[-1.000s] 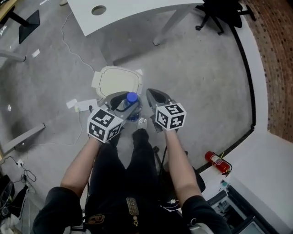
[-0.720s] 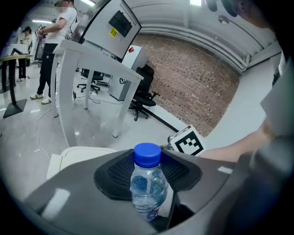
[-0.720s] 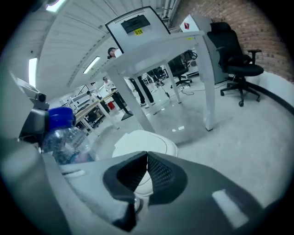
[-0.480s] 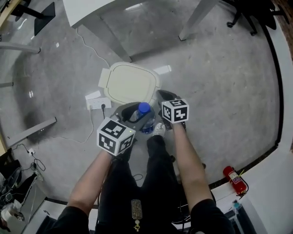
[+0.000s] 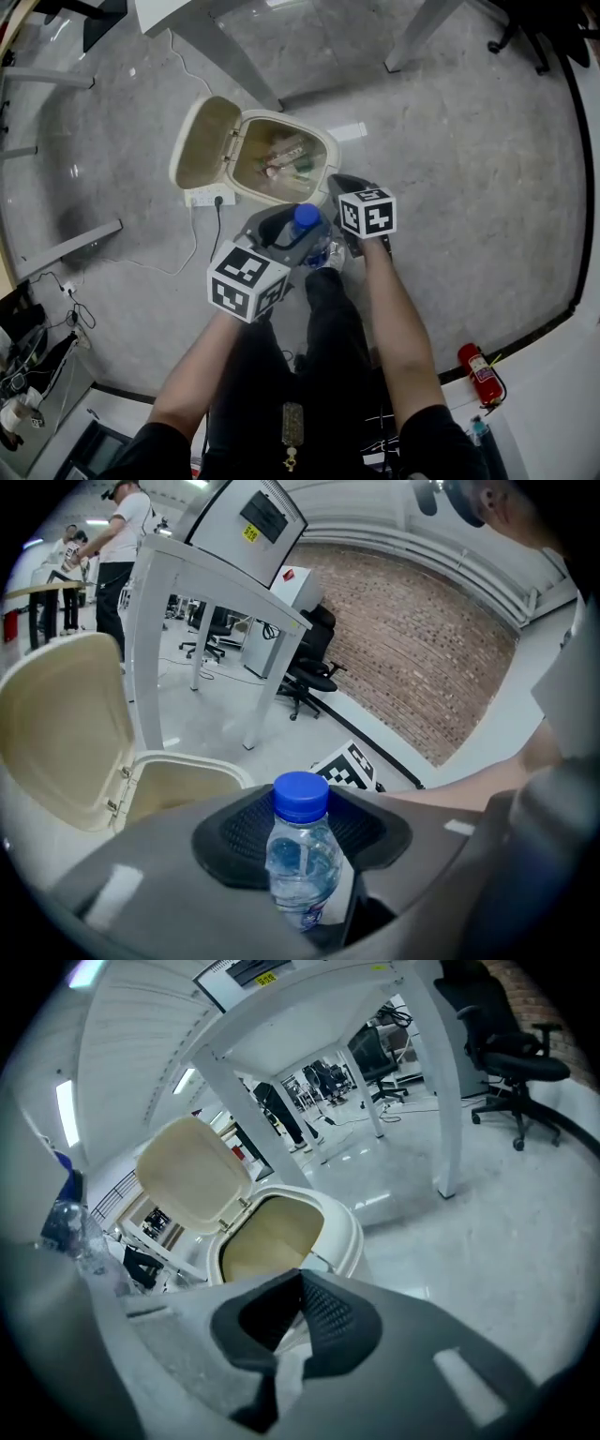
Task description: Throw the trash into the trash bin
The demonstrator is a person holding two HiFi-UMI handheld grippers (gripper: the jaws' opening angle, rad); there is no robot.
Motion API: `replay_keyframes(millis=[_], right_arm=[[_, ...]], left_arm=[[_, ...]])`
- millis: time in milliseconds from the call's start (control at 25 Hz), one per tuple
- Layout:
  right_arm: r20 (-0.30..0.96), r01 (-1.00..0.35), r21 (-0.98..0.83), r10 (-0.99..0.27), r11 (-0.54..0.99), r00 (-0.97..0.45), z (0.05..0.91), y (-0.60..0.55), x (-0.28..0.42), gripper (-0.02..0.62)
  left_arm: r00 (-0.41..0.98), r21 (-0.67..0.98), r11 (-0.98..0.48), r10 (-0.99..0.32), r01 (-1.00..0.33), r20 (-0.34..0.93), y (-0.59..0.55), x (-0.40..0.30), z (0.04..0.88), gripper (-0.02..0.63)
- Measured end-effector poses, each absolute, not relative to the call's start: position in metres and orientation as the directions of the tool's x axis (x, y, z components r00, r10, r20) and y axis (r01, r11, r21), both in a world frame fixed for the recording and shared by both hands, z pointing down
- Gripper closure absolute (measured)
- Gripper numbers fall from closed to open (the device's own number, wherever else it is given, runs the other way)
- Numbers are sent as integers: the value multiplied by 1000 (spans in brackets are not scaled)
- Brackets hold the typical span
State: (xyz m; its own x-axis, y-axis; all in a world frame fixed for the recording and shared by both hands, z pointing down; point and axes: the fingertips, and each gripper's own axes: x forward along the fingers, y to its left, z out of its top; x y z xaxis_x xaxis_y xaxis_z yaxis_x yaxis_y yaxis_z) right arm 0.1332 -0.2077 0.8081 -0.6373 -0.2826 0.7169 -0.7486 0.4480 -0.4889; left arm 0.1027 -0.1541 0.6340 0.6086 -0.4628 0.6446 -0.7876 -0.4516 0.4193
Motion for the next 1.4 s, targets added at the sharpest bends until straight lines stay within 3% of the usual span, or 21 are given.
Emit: replay_keyframes(millis=[520, 720, 1080, 1400], right_arm=[[646, -735, -505, -367, 452, -670, 743, -230, 141, 593], [605, -746, -501, -438, 439, -665, 714, -243, 148, 593], [587, -783, -461, -517, 419, -622, 677, -236, 163, 593], [630, -808, -428, -506, 406, -589, 677, -210, 176, 592]], left_arm=[[523, 309, -424, -631, -851, 574, -232, 59, 567, 417], [479, 237, -428, -648, -872, 592, -260, 45, 583, 417], [462, 161, -510, -545, -845, 700, -270, 48, 680, 417], [434, 130, -619, -371, -775, 821, -252, 62, 780, 416]])
